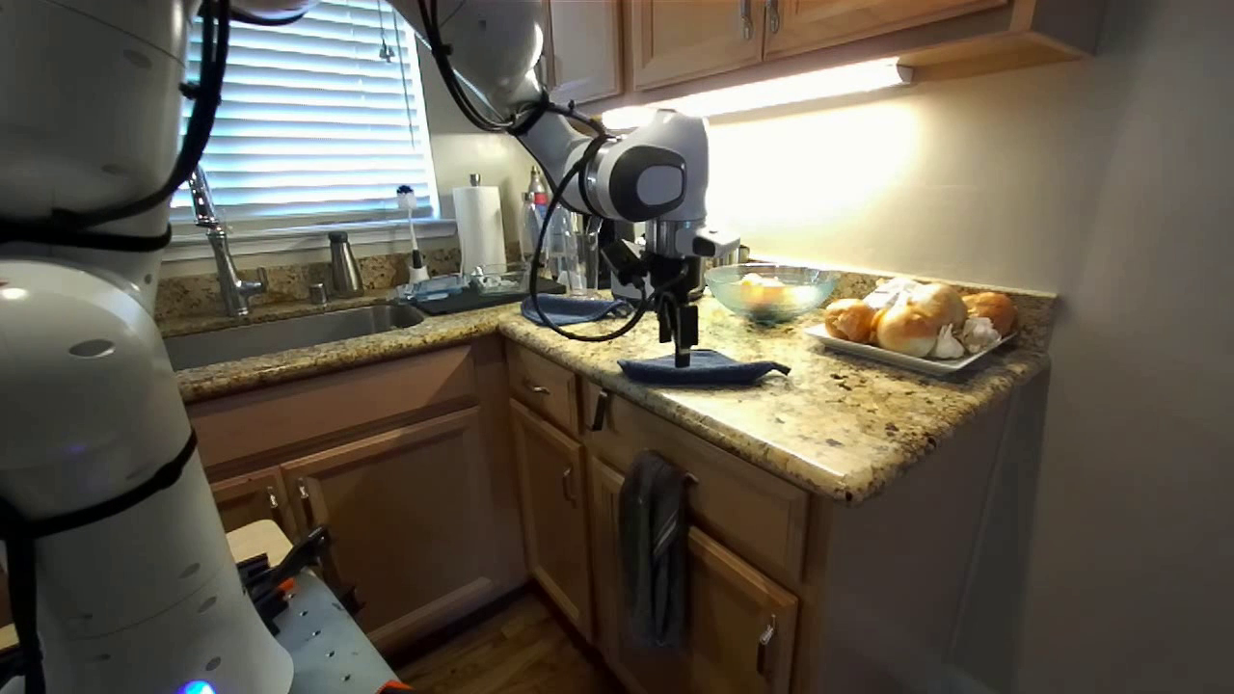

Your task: Hang the cloth on the hook on the left side of the drawer

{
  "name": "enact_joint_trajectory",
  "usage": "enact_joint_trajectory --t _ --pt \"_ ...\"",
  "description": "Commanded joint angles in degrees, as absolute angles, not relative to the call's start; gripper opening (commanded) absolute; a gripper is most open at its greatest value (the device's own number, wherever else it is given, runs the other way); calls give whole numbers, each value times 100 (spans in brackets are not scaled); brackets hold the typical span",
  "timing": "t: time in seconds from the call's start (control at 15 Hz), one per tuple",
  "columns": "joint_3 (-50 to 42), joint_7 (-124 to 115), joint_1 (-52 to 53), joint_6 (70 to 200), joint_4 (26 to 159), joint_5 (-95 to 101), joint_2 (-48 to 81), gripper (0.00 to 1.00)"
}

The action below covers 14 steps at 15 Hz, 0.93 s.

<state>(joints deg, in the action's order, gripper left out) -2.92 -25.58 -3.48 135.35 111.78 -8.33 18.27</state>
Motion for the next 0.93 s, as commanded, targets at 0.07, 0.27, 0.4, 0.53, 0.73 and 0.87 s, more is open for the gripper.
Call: enact_joint_trajectory --t 0.07,0.27,0.4,0.53,0.73,0.87 --pt "-490 -2689 -309 14201 11024 -1004 2130 100" --pt "-565 -2815 -283 14531 10926 -1093 2339 100" --pt "-588 -2854 -275 14641 10871 -1146 2428 100" --pt "-649 -2952 -230 14777 10810 -1092 2521 100" --pt "-722 -3066 -197 14907 10710 -1057 2621 100" --pt "-767 -3112 -174 14967 10648 -1052 2667 90"
